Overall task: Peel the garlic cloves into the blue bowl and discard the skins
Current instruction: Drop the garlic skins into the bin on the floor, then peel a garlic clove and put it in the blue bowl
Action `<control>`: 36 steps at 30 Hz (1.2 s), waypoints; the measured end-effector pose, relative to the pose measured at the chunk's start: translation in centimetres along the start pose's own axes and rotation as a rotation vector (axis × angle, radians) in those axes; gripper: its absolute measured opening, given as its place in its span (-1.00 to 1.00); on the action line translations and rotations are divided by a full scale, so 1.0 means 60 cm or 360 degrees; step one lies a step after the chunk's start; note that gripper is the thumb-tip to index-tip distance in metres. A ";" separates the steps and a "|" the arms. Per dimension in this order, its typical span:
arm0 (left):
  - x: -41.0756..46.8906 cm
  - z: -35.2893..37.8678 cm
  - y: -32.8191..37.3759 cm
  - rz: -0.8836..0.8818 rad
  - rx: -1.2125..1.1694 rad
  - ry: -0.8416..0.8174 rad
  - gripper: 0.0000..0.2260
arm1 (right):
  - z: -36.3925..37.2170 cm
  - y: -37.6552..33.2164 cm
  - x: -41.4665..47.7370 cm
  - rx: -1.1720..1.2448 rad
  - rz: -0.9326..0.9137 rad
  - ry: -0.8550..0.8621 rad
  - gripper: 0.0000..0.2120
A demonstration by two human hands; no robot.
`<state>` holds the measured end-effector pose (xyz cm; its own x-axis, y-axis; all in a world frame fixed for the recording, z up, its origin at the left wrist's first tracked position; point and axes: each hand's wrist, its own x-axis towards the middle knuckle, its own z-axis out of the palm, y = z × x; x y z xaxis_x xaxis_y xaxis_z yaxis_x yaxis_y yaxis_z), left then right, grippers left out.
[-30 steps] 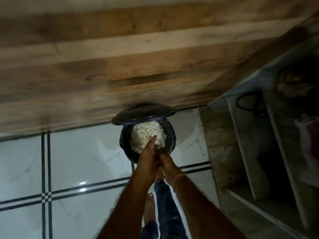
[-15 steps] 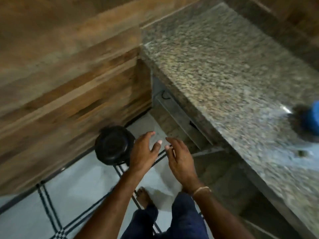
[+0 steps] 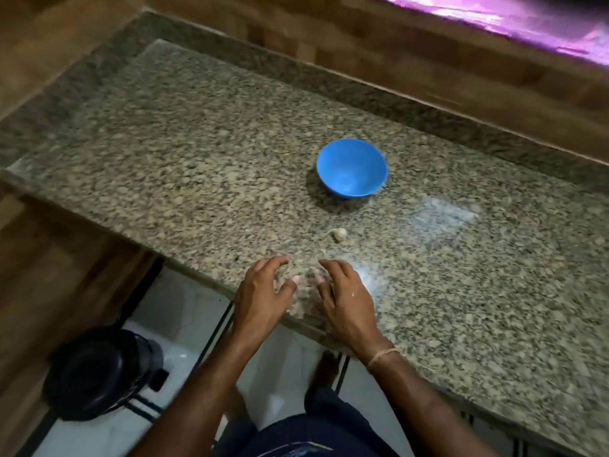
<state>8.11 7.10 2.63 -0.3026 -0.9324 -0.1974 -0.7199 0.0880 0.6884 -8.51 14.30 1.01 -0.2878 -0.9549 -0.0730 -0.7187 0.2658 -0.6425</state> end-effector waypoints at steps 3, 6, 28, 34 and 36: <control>0.034 0.044 0.033 0.0032 0.0091 -0.0006 -0.70 | -0.040 0.060 0.020 -0.0037 0.0102 0.0071 -0.64; 0.074 0.080 0.056 0.0010 0.0175 0.0038 -0.76 | -0.067 0.110 0.044 -0.0053 0.0192 0.0090 -0.63; 0.157 0.061 0.097 0.0062 -0.0155 0.0046 -0.85 | -0.060 0.131 0.158 -0.0235 0.0309 0.0195 -0.63; 0.299 0.043 0.211 0.0332 -0.0084 0.0202 -0.88 | -0.060 0.131 0.158 -0.0244 0.0285 0.0249 -0.64; 0.338 0.052 0.218 0.0367 0.0083 0.0196 -0.86 | -0.061 0.130 0.157 -0.0238 0.0283 0.0254 -0.63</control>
<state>-9.40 -9.60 5.48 -0.3866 -0.9209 0.0491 -0.6729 0.3181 0.6679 -19.13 7.88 -1.91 -0.5052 -0.8618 -0.0457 -0.7300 0.4550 -0.5100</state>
